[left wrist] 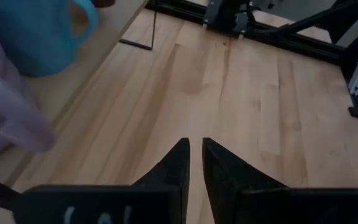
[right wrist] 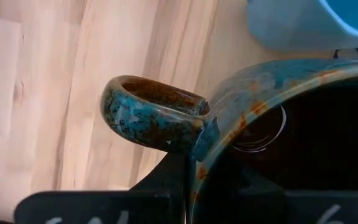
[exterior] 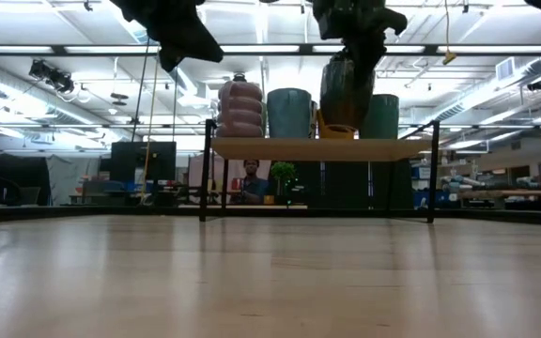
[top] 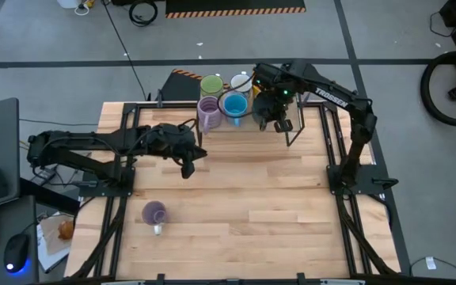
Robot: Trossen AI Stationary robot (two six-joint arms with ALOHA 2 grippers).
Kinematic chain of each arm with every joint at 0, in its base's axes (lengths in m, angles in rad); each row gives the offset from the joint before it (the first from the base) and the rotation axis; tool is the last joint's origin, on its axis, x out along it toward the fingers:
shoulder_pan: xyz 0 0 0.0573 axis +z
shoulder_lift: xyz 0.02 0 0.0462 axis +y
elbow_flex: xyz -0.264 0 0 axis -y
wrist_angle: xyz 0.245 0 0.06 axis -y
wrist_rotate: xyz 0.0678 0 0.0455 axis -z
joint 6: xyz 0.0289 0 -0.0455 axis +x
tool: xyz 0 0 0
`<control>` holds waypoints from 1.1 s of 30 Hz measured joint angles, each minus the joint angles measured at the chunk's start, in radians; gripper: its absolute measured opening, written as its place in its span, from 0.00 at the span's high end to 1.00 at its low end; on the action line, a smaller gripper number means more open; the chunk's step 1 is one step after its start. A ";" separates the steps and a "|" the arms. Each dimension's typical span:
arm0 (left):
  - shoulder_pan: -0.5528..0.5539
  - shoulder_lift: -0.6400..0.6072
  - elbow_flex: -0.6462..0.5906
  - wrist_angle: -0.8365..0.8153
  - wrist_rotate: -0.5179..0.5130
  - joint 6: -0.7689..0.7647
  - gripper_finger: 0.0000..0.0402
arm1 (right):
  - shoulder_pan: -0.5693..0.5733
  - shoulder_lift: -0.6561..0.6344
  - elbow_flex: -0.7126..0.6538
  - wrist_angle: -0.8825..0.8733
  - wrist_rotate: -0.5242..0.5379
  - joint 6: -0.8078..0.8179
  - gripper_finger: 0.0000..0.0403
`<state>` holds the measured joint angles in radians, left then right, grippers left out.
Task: Place coffee mugs
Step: Put the brown patterned mug on the shelf
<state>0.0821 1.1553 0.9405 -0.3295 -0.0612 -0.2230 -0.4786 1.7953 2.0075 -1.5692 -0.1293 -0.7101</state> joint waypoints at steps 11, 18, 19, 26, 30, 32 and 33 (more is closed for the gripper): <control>0.062 0.000 0.001 -0.010 0.065 0.038 0.88 | -0.002 0.020 0.018 -0.003 -0.043 -0.001 0.89; 0.068 0.000 0.001 -0.012 0.067 0.063 0.88 | -0.010 0.021 -0.001 0.005 -0.052 -0.005 0.89; 0.068 0.000 0.001 -0.012 0.068 0.063 0.88 | -0.010 0.021 -0.007 0.005 -0.052 -0.006 0.89; 0.067 0.000 0.001 -0.012 0.067 0.055 0.88 | -0.010 0.021 -0.052 0.011 -0.022 -0.008 0.89; 0.066 0.000 0.001 -0.012 0.068 0.055 0.88 | -0.010 0.020 -0.063 0.036 -0.018 -0.004 0.87; 0.066 0.000 0.001 -0.012 0.068 0.055 0.88 | -0.010 0.020 -0.064 0.046 -0.016 -0.003 0.85; 0.066 0.000 0.001 -0.012 0.067 0.055 0.88 | -0.010 0.020 -0.064 0.049 -0.016 -0.003 0.85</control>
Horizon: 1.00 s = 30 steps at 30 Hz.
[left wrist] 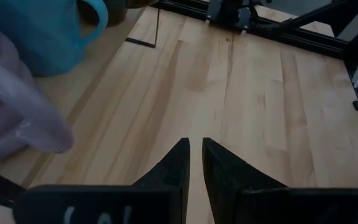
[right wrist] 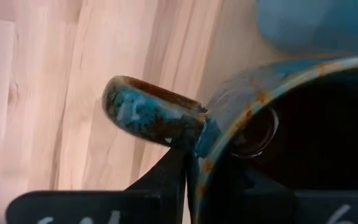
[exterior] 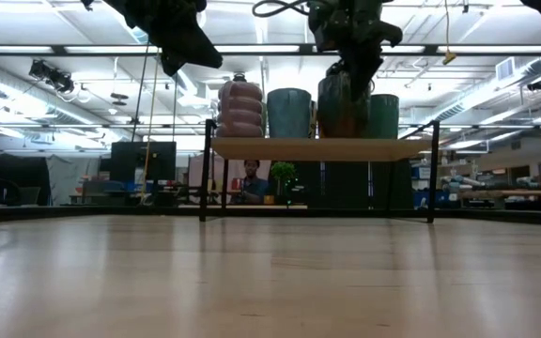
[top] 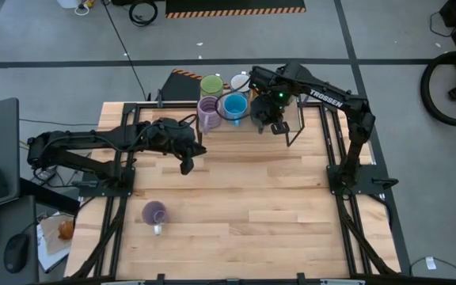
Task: Place coffee mugs
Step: Put the brown patterned mug on the shelf
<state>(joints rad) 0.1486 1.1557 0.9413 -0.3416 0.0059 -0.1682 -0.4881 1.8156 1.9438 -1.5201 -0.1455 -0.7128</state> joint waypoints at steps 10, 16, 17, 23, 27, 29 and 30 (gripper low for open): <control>-0.002 0.000 0.000 -0.007 0.033 -0.003 0.88 | 0.000 -0.001 0.000 0.026 0.012 0.002 0.82; -0.001 0.000 0.000 -0.026 0.033 -0.003 0.88 | 0.000 -0.001 0.000 0.030 0.023 0.003 0.79; -0.002 0.000 0.000 -0.028 0.034 -0.003 0.88 | 0.000 -0.001 0.000 0.031 0.023 0.003 0.78; -0.001 0.000 0.000 -0.032 0.034 -0.002 0.88 | 0.000 -0.001 0.000 0.031 0.024 0.004 0.75; -0.001 0.000 0.000 -0.032 0.034 -0.001 0.88 | 0.000 -0.001 0.000 0.031 0.024 0.009 0.75; -0.001 0.000 0.000 -0.032 0.034 -0.001 0.88 | 0.000 -0.001 0.000 0.031 0.024 0.013 0.74; -0.002 0.000 0.000 -0.032 0.034 -0.001 0.88 | 0.000 -0.001 0.000 0.031 0.025 0.014 0.74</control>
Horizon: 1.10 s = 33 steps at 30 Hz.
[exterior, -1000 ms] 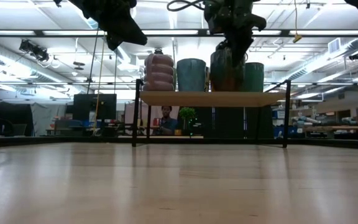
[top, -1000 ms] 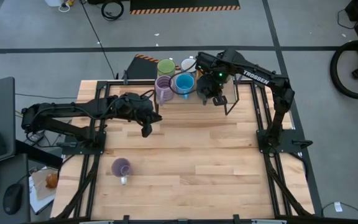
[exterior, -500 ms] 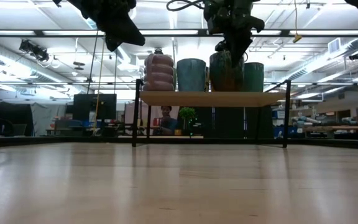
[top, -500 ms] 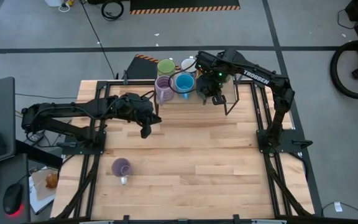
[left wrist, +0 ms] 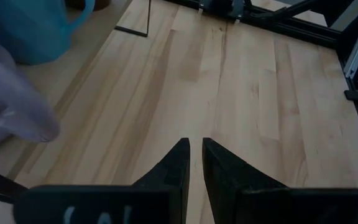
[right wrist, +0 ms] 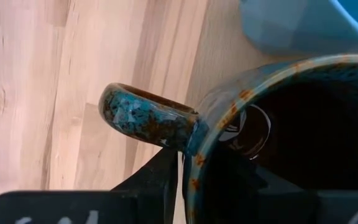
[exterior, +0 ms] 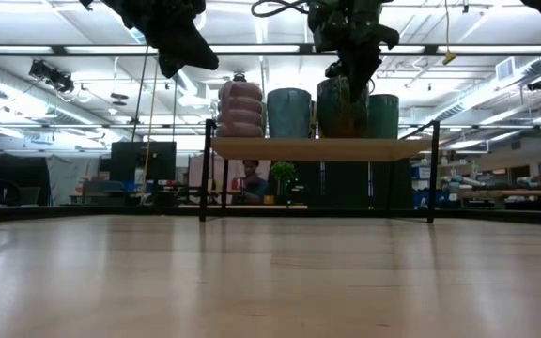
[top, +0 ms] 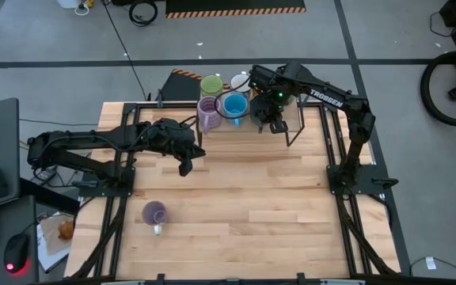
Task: Place coffee mugs
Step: Put the brown patterned mug on the shelf
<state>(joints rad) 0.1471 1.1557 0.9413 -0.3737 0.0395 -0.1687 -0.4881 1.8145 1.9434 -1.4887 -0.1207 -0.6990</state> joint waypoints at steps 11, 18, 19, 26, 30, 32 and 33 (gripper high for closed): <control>0.000 0.000 0.000 -0.015 0.000 0.001 0.88 | 0.000 0.000 0.000 0.000 0.000 0.027 0.74; 0.000 0.000 0.000 -0.016 0.000 0.001 0.88 | 0.000 0.000 0.000 0.009 0.000 0.042 0.72; 0.000 0.000 0.000 -0.018 0.000 0.001 0.88 | 0.000 0.000 0.000 0.011 0.000 0.045 0.71; 0.000 0.000 0.000 -0.026 0.000 0.009 0.88 | 0.001 0.000 0.000 0.010 0.000 0.047 0.65; 0.001 -0.007 0.000 -0.028 0.014 0.001 0.88 | 0.002 -0.013 0.004 0.000 0.036 0.054 0.63; 0.000 -0.021 0.000 -0.016 0.018 -0.003 0.88 | 0.002 -0.021 0.021 -0.003 0.043 0.056 0.63; 0.000 -0.032 0.000 -0.019 0.018 -0.003 0.88 | 0.002 -0.022 0.033 -0.005 0.042 0.063 0.63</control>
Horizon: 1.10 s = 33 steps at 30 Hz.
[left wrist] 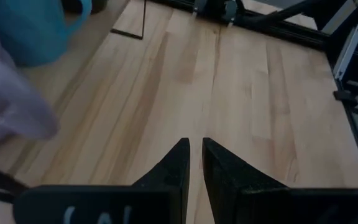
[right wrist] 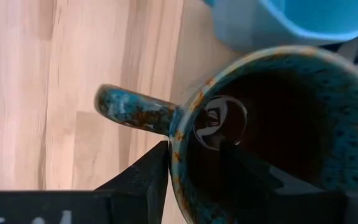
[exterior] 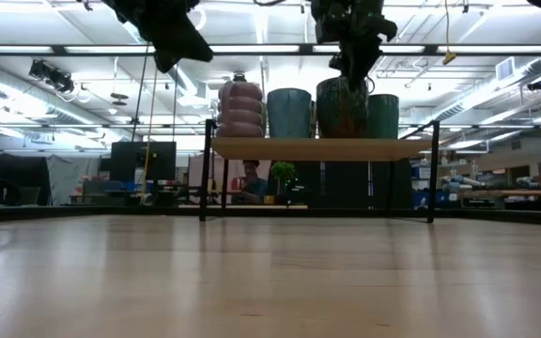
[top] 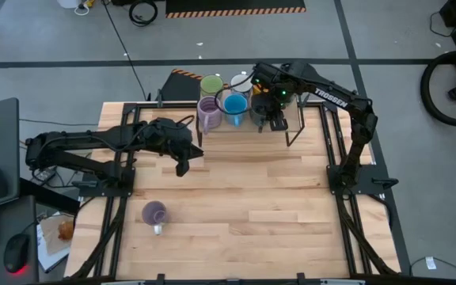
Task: Place coffee mugs
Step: Put the brown patterned mug on the shelf
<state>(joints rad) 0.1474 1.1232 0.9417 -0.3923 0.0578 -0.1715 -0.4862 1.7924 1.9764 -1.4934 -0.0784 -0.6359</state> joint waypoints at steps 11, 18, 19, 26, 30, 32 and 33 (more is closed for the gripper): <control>0.020 -0.061 0.000 -0.007 0.000 -0.012 0.88 | 0.000 -0.001 0.031 0.002 0.007 0.016 0.62; 0.020 -0.060 0.000 -0.081 0.058 -0.093 0.88 | 0.000 -0.001 0.031 -0.013 0.008 0.037 0.62; 0.020 -0.060 0.000 -0.106 0.059 -0.117 0.88 | 0.000 -0.001 0.031 -0.013 0.008 0.038 0.62; 0.005 -0.074 0.039 -0.359 0.044 -0.192 0.83 | -0.001 -0.001 0.031 0.008 0.008 0.034 0.62; -0.008 -0.071 0.043 -0.485 0.043 -0.164 0.78 | -0.002 -0.001 0.031 0.034 -0.003 0.034 0.62; -0.008 -0.071 0.043 -0.516 0.048 -0.163 0.74 | -0.002 -0.001 0.031 0.048 -0.013 0.032 0.62; -0.008 -0.071 0.043 -0.517 0.058 -0.166 0.72 | -0.002 -0.001 0.031 0.053 -0.013 0.032 0.62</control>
<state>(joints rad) 0.1398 1.0527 0.9844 -0.9096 0.1153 -0.3372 -0.4883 1.7912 2.0075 -1.4403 -0.0914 -0.6041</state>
